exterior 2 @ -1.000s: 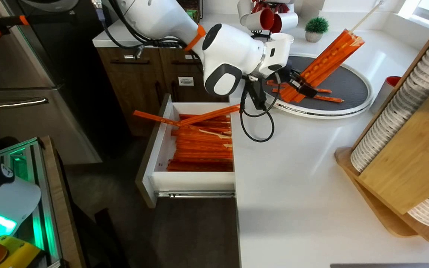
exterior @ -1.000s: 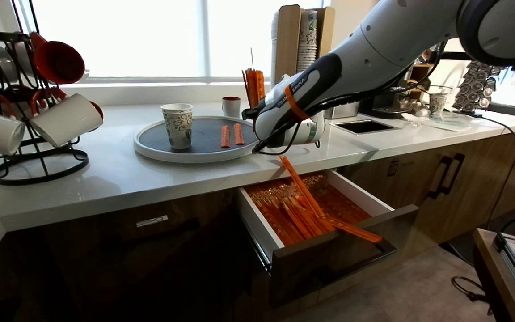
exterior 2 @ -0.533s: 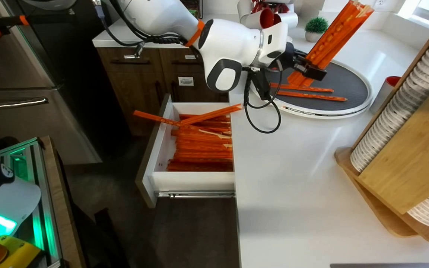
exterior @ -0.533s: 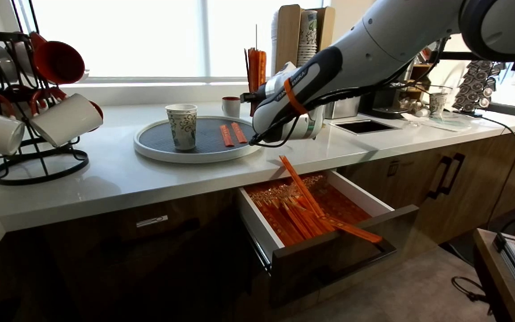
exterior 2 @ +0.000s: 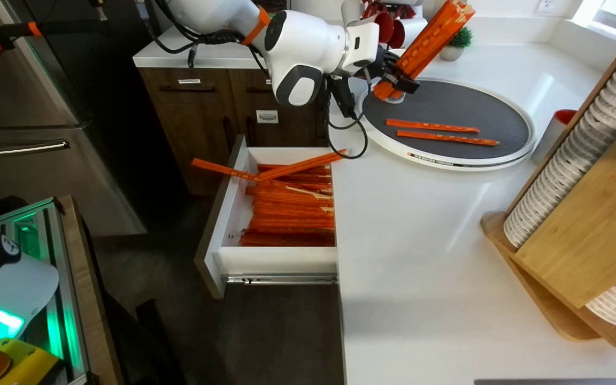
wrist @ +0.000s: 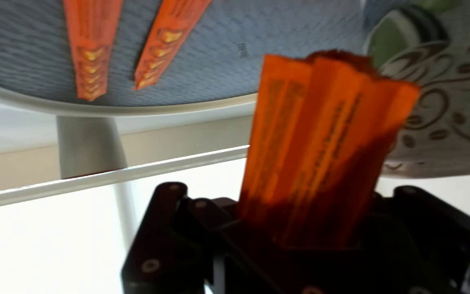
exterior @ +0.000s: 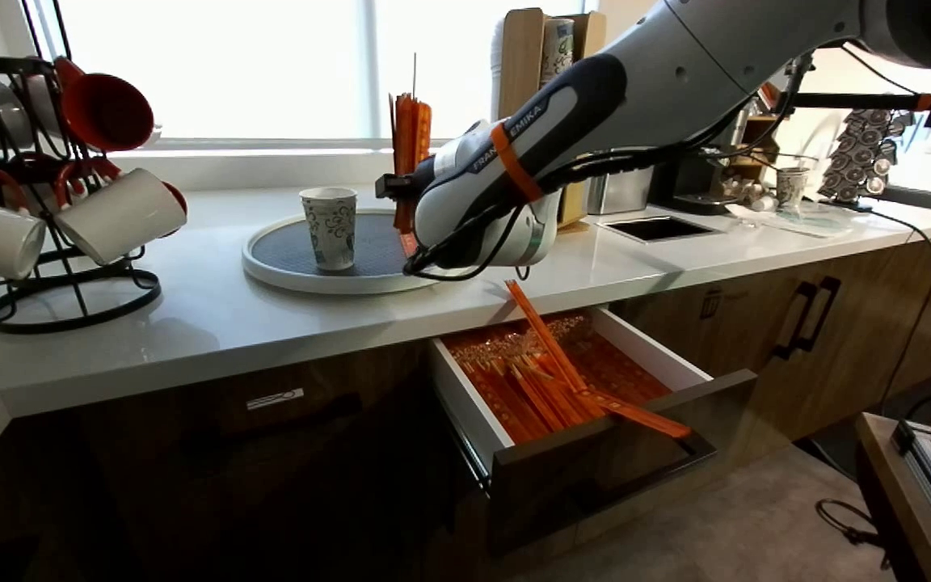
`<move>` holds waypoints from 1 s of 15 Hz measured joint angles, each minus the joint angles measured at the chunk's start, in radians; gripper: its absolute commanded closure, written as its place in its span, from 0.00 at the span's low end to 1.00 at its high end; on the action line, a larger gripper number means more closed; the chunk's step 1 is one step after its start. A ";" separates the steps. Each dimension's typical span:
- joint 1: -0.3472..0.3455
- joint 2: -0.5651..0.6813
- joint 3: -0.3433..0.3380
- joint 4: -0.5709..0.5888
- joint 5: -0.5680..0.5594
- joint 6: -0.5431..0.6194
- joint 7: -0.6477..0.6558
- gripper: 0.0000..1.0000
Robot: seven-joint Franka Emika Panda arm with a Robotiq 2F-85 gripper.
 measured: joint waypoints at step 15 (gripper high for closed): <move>-0.076 0.012 0.045 -0.076 -0.144 -0.002 0.008 1.00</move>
